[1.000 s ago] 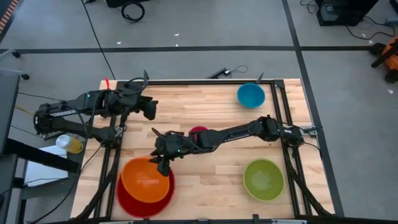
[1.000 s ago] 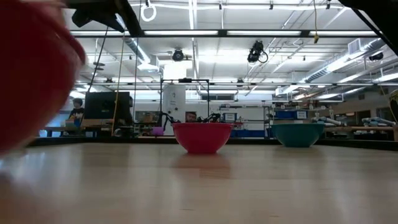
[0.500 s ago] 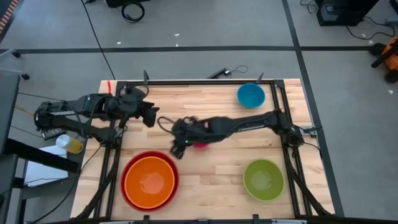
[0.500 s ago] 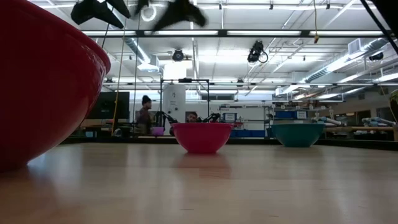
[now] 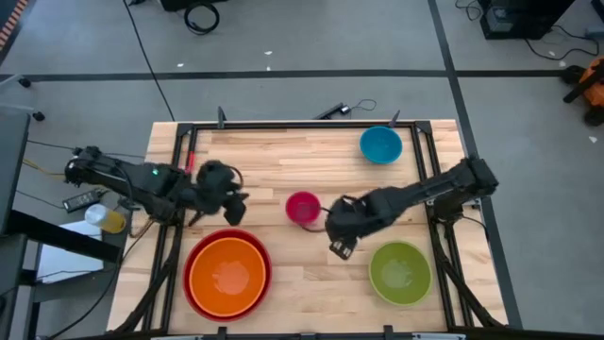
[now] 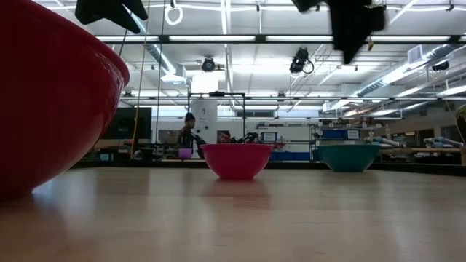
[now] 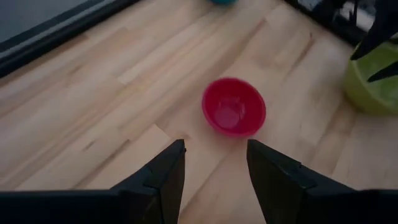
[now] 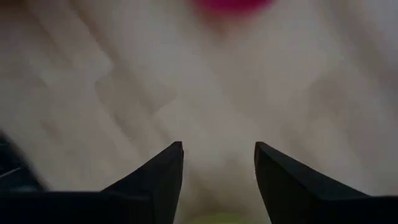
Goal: Nest bowls inside each other
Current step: Stack the green bowl on the orange bowl
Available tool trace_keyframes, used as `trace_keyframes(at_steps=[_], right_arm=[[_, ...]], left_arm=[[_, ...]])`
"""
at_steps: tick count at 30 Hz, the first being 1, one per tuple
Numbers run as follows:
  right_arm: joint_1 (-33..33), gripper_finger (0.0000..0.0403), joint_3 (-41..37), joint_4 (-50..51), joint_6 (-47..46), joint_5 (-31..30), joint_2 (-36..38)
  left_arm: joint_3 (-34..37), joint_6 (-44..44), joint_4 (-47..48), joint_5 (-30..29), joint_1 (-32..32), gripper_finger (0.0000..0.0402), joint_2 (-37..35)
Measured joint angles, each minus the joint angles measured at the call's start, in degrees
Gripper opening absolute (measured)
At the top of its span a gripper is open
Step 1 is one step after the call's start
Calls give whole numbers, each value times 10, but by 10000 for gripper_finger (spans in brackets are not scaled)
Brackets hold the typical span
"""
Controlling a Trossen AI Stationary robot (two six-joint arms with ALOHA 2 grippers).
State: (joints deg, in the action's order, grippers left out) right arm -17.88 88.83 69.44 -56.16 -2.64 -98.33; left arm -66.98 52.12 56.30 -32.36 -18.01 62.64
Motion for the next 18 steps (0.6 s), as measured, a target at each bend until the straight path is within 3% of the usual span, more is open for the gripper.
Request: trace_keyframes(at_steps=[4,10,14,18], right_arm=[[-51,201,-97,-67,-149,42,42],[-112,201,-152,-17,-323,33,49],[-139,201,-155,59,-370,24,50],[-167,201,-155,139,-348,41,52]], left_arm=[[0,-4,-21,0,-19,173,46],[0,-50,-96,14,-23,173,104],[0,-101,-170,40,-20,173,134],[0,-141,-219,69,-15,173,155]])
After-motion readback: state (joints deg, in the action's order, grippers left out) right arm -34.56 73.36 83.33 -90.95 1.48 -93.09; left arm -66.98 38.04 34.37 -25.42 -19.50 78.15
